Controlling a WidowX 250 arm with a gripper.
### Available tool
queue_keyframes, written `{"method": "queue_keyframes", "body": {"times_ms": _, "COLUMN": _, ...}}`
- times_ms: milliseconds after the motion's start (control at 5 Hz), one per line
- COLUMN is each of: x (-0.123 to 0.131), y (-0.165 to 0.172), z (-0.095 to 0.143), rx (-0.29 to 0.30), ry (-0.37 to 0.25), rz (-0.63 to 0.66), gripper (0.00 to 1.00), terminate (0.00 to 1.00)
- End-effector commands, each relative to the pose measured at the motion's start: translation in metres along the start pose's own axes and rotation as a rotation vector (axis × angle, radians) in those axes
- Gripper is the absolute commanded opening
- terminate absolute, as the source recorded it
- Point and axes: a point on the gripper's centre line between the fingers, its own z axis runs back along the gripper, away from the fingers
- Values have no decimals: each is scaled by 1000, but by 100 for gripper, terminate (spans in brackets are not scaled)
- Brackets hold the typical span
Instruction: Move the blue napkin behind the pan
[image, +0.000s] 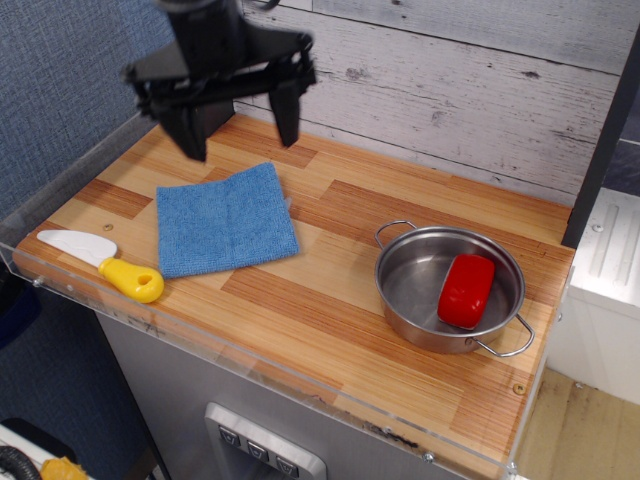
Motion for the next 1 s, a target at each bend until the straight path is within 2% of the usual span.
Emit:
{"method": "queue_keyframes", "body": {"times_ms": 0, "x": 16, "y": 20, "z": -34, "rx": 33, "ry": -27, "rz": 71, "gripper": 100, "terminate": 0}}
{"method": "queue_keyframes", "body": {"times_ms": 400, "x": 32, "y": 8, "z": -73, "rx": 81, "ry": 17, "rz": 120, "gripper": 100, "terminate": 0}}
{"method": "queue_keyframes", "body": {"times_ms": 800, "x": 31, "y": 21, "z": -92, "rx": 149, "ry": 45, "rz": 142, "gripper": 100, "terminate": 0}}
